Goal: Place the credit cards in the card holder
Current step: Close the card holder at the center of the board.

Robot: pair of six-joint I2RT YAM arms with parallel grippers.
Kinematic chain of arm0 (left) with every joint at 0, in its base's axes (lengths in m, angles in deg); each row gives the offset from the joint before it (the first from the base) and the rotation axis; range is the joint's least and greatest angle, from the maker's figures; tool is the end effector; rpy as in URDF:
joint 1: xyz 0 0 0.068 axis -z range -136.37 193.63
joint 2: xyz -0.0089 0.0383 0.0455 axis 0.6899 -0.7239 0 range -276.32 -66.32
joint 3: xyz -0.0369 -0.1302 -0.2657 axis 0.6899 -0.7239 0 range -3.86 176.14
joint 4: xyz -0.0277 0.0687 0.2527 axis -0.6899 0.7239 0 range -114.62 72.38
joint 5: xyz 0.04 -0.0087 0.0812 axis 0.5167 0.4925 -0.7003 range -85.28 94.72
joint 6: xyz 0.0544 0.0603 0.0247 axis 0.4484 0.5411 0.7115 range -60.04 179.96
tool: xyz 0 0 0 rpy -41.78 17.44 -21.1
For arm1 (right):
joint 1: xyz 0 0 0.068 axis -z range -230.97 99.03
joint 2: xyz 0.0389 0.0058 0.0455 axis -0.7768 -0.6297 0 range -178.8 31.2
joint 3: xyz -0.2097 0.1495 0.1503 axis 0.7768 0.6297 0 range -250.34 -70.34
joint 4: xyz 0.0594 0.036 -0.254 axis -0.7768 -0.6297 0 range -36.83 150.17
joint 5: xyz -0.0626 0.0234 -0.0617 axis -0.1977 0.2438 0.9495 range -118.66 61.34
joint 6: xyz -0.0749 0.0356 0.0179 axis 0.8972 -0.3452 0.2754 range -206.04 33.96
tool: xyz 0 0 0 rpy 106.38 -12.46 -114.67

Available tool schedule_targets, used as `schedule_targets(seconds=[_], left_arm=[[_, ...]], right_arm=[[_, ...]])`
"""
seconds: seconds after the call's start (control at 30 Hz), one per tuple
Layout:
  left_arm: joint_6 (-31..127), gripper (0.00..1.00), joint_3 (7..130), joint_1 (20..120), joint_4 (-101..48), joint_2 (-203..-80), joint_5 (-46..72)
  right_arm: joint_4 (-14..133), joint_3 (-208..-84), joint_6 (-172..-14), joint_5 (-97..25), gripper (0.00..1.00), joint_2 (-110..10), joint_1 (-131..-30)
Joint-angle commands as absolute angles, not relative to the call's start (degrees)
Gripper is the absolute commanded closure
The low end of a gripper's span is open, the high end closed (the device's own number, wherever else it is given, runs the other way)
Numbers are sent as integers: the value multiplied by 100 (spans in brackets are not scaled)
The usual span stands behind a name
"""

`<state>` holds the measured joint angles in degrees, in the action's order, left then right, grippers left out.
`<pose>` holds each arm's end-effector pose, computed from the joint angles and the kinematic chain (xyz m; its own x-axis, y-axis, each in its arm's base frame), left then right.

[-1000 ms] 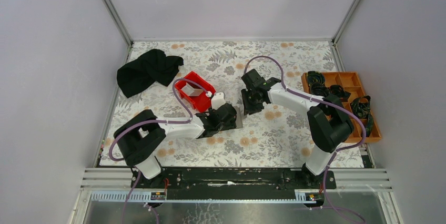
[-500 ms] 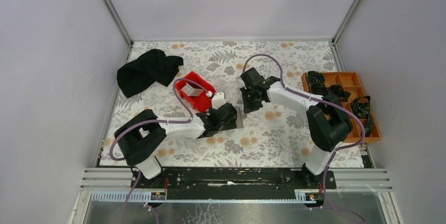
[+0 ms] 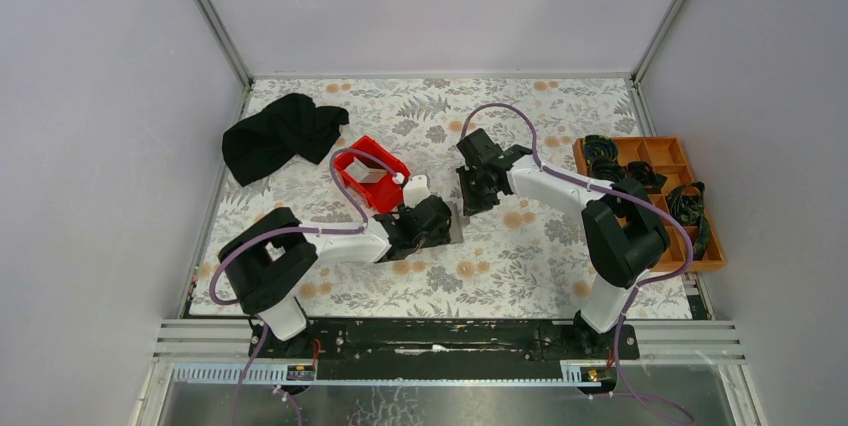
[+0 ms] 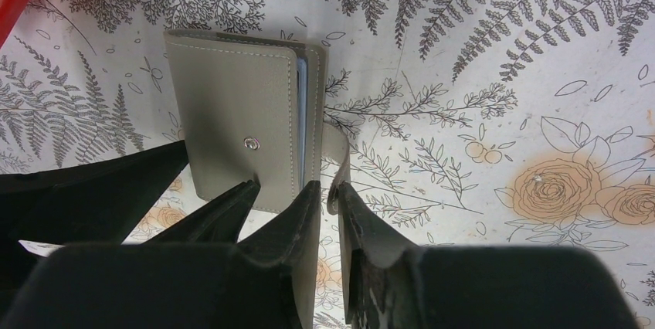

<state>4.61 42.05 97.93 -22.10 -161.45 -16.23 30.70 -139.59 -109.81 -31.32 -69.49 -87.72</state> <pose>0.2210 -0.2619 0.1417 -0.7781 -0.2334 -0.5831 -0.0191 0.9367 -0.3495 0.3089 0.2350 0.1913 -0.8890 -0.1613 -0.4285 -0.2813 0.9309 0.2331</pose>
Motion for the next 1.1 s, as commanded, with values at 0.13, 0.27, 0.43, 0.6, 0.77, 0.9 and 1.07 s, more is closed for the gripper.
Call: schedule_targets(seconds=[0.13,0.27,0.43,0.6,0.77,0.9,1.07], left_arm=[[525,39,4150,9832,-2011,-16396,-1566],[505,39,4148,9829,-2013,-16398,-1558],[479,39,4134,9829,-2014,-16395,-1558],[470,39,4130,9832,-2014,-16396,-1554],[468,39,4142,9829,-2009,-16404,-1545],[476,39,4173,9830,-1988,-16414,-1557],[484,39,4195,9832,-1969,-16419,-1556]], right_arm=[[3026,-14027,-10889,-3074,77,-6918,-8837],[3018,-14009,-10880,-3022,76,-6877,-8841],[2984,-14001,-10861,-2931,75,-6841,-8841],[2958,-13983,-10848,-2862,75,-6788,-8841],[2931,-13957,-10825,-2819,75,-6728,-8837],[2921,-13940,-10812,-2804,76,-6696,-8841],[2904,-13935,-10792,-2783,76,-6673,-8841]])
